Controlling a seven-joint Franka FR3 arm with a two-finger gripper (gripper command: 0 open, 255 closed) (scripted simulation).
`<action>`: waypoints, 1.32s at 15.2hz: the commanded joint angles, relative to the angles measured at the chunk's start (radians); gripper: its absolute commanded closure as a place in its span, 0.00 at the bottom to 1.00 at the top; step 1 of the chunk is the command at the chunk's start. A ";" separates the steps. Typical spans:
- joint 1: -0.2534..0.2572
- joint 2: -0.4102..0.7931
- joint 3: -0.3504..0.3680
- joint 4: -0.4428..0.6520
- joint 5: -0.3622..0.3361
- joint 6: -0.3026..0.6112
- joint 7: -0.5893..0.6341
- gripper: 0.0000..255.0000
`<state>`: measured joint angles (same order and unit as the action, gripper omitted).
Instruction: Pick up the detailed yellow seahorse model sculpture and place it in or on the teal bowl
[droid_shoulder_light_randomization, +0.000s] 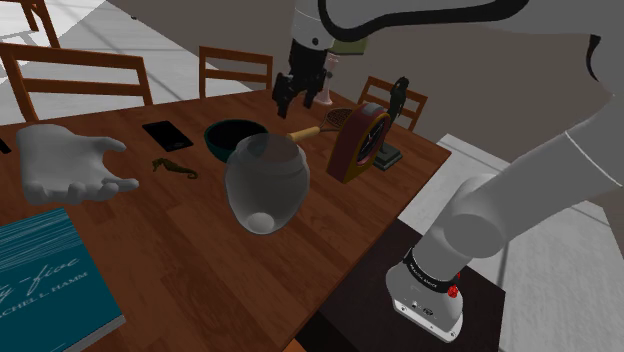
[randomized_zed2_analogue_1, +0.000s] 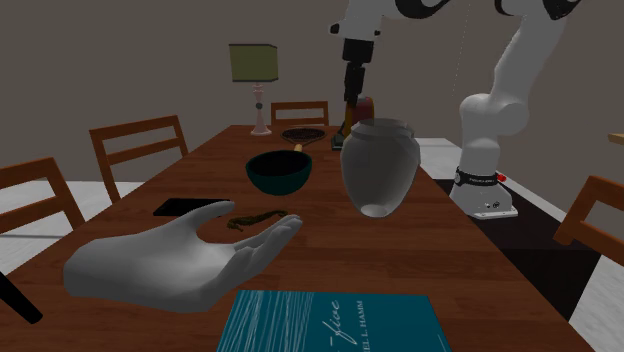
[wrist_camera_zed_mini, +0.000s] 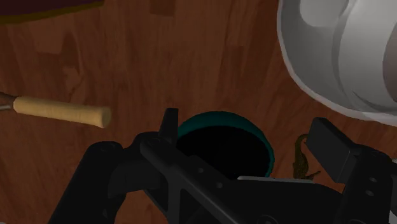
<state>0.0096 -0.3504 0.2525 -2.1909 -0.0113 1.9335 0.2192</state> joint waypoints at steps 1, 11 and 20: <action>0.002 0.068 0.026 0.033 -0.004 0.033 0.046 0.00; 0.035 0.443 0.109 0.305 -0.103 0.118 0.263 0.00; 0.108 0.725 0.108 0.561 -0.195 0.128 0.384 0.00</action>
<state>0.1152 0.3662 0.3613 -1.6283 -0.2028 2.0515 0.5986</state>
